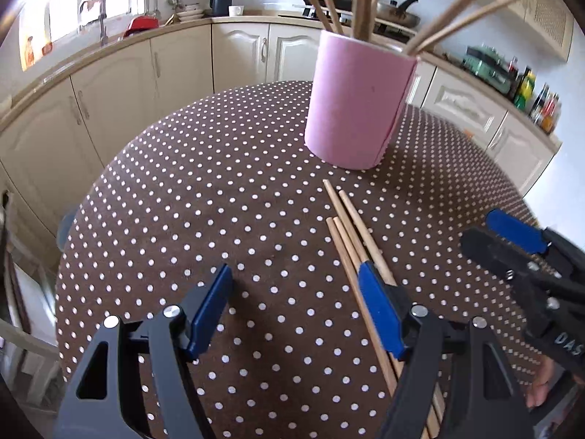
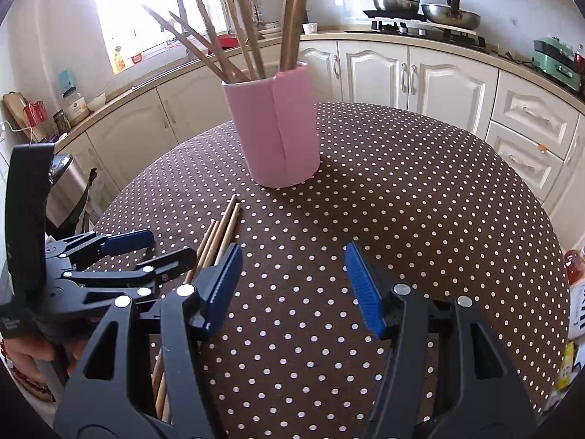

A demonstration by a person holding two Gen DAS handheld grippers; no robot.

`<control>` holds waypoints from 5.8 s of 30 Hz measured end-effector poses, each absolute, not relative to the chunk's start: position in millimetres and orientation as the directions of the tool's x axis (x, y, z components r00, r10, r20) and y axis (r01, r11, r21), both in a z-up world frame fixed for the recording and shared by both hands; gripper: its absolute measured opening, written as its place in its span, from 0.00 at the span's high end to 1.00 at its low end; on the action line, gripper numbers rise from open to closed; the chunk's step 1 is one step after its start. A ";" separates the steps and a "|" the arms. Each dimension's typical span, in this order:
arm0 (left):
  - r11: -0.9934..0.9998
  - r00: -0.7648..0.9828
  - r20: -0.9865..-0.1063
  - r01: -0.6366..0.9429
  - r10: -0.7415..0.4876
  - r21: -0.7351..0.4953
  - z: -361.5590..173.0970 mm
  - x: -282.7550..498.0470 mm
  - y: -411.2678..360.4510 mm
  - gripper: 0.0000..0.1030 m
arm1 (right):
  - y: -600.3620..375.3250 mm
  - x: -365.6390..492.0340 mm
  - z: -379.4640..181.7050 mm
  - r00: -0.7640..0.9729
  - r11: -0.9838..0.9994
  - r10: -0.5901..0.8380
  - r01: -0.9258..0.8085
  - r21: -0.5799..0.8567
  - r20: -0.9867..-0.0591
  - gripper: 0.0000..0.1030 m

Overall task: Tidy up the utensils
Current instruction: 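Move both open grippers back down to the chopstick pile, then close the left gripper on a chopstick while the right gripper grasps another, then lift the left gripper's chopstick over the pink cup while the right gripper carries its chopstick there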

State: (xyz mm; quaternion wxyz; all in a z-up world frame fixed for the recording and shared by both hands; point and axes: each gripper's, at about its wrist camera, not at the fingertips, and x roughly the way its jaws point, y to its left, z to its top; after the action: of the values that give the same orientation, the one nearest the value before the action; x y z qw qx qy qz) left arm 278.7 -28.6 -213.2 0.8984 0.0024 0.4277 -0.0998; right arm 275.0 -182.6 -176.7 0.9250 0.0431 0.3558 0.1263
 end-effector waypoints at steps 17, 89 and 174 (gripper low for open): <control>0.986 0.577 -0.814 0.161 -0.064 0.037 -212.8 291.8 -54.2 0.31 | -192.4 287.9 -179.8 0.695 0.960 0.281 -0.212 0.186 -0.661 0.41; 0.980 0.575 -0.794 0.138 -0.197 -0.143 -214.0 313.2 21.1 0.94 | -93.8 349.3 -195.4 0.503 0.933 0.254 -0.353 0.071 -0.826 0.94; 0.937 0.889 -0.301 0.310 -0.346 -0.161 22.2 266.7 -18.5 0.94 | -199.4 277.6 37.8 0.816 0.893 0.449 -0.424 0.149 -0.364 0.95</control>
State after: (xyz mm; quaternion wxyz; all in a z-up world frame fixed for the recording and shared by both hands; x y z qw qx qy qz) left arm 266.7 -18.5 22.2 0.9703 -0.0543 0.1645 -0.1691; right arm 277.6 -199.4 37.8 0.9525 0.0304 0.1983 0.2291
